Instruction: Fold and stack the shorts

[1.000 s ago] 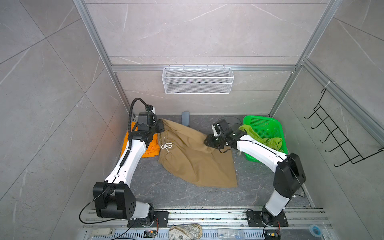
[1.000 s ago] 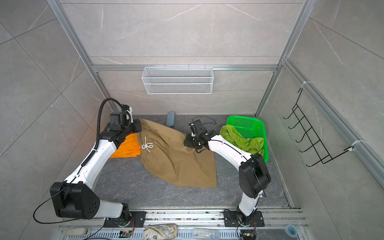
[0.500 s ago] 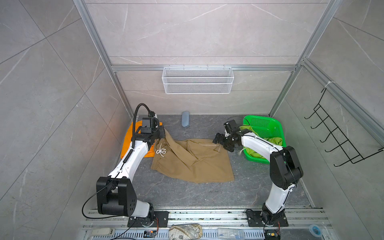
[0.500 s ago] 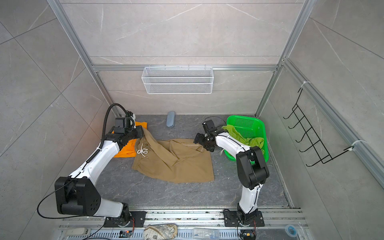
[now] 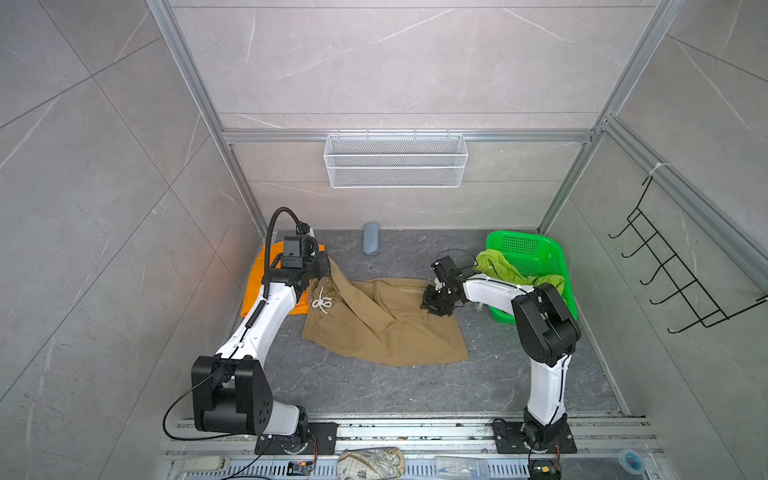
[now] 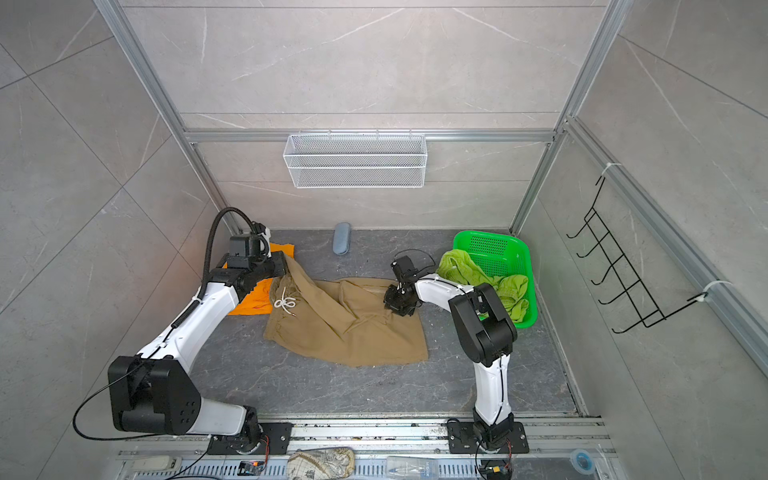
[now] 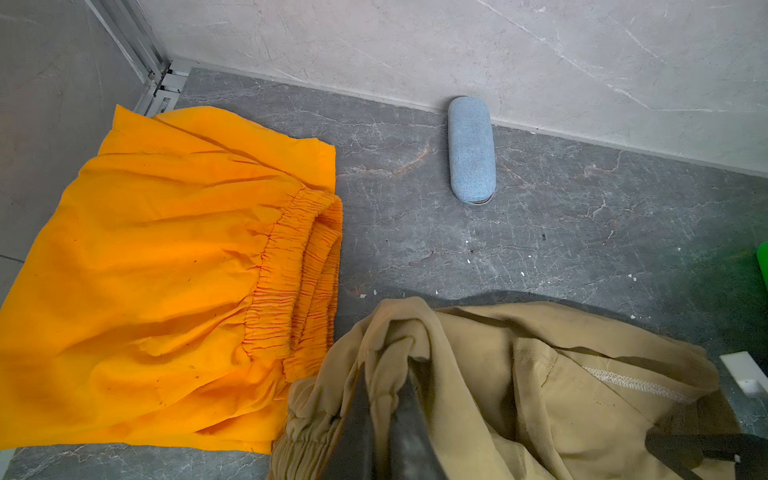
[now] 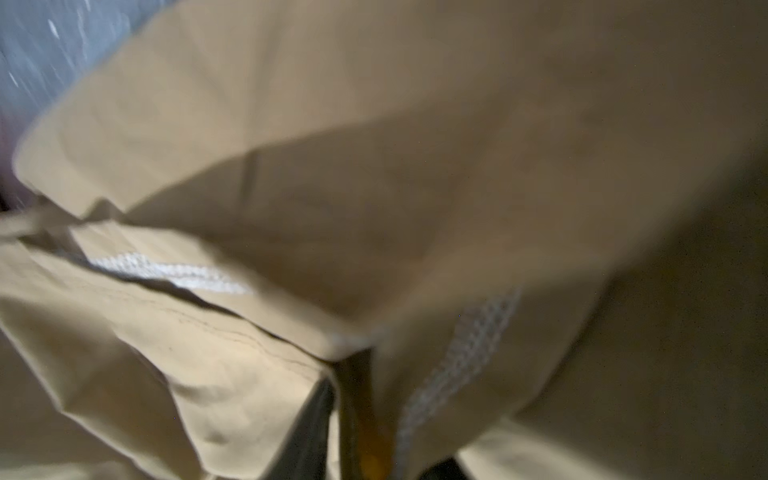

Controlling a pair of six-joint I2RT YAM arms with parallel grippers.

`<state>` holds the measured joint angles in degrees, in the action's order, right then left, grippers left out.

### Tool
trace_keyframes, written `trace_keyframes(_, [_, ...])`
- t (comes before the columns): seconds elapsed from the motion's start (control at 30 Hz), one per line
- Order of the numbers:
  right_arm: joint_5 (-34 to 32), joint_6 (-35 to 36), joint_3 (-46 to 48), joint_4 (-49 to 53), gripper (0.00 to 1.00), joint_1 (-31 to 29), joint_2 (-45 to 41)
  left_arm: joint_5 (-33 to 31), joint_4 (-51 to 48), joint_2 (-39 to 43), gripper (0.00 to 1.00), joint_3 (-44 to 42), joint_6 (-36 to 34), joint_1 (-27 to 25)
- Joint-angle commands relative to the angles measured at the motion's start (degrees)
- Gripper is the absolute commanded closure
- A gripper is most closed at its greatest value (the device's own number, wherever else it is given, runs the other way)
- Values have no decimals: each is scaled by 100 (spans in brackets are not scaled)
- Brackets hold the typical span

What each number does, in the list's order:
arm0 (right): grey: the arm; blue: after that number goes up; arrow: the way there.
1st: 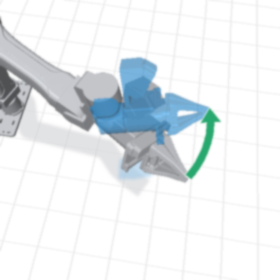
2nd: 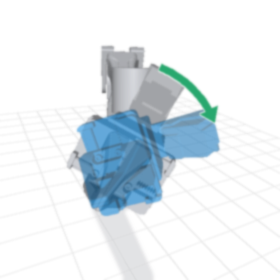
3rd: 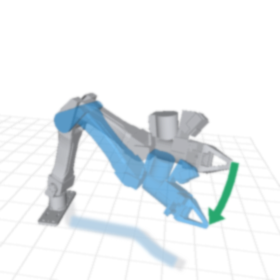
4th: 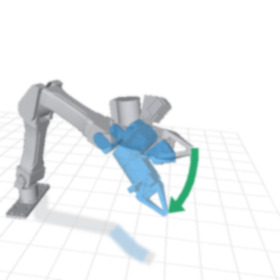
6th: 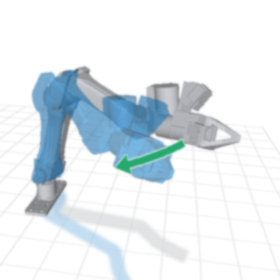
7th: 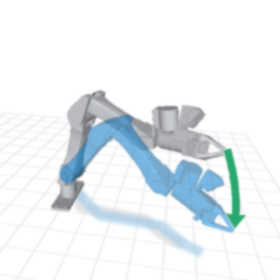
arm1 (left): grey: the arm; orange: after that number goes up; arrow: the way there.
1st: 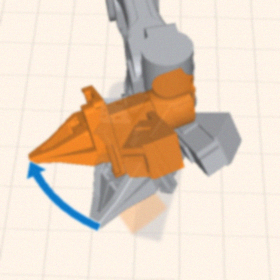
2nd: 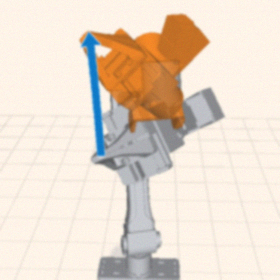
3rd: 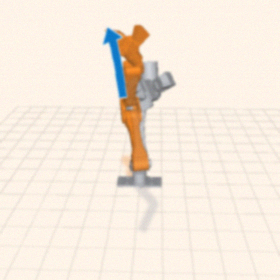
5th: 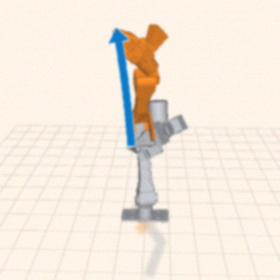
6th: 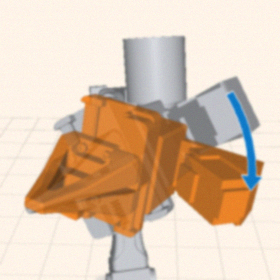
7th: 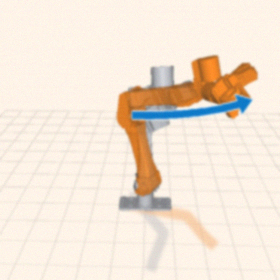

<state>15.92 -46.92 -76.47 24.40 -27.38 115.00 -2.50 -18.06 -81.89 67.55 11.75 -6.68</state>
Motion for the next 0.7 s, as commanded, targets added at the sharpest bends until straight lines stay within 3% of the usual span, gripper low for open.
trace_keyframes(0.0, [-60,57,-387,146,100,185,-196,-13,226,287,100,68,48,140])
trace_keyframes(0.2, [-702,499,1,413,100,1051,-1495,524,145,260,100,174,701,848])
trace_keyframes(0.37, [-1216,928,625,975,97,1287,-1629,783,433,279,100,-59,995,922])
trace_keyframes(0.57, [-853,838,1198,689,70,1287,-1673,1080,595,224,100,-269,1190,923])
trace_keyframes(0.67, [-839,869,849,845,44,1287,-1803,1159,566,265,100,-340,1134,917])
